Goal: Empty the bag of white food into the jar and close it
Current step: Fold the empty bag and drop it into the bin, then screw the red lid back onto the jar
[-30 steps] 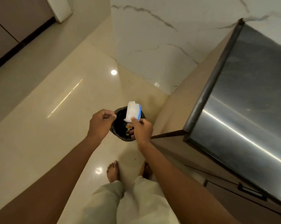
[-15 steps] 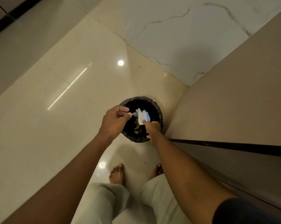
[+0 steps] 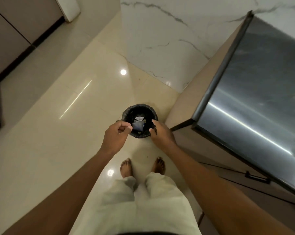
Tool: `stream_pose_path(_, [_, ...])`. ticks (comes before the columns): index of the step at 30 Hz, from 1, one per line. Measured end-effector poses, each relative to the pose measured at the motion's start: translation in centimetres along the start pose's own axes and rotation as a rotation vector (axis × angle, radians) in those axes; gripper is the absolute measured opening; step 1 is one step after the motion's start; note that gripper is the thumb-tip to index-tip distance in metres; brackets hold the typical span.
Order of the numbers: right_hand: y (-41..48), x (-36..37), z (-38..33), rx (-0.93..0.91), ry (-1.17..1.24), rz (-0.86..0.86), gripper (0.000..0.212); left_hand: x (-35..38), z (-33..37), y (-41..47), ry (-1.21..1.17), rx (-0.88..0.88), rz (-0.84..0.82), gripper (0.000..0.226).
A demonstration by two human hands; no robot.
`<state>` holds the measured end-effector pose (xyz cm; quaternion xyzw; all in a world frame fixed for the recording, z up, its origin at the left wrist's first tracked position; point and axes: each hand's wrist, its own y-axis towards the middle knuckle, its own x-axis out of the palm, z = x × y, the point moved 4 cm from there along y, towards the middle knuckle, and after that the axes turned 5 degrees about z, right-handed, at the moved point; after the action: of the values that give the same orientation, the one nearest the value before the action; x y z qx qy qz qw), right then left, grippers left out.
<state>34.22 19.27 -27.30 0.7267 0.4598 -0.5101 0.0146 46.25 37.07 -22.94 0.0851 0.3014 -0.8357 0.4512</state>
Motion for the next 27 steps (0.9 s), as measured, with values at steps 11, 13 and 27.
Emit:
stream_pose_path(11, [-15.6, -12.8, -1.5, -0.155, 0.011, 0.567, 0.052, 2.3, 11.9, -7.5, 0.155, 0.501, -0.097, 0.006])
stream_pose_path(13, [-17.6, -14.9, 0.3, -0.142, -0.023, 0.688, 0.054, 4.6, 14.1, -8.6, 0.226, 0.63, -0.132, 0.012])
stream_pose_path(27, [-28.9, -30.5, 26.7, 0.265, -0.086, 1.164, 0.059, 30.7, 27.5, -19.0, 0.539, 1.083, -0.283, 0.072])
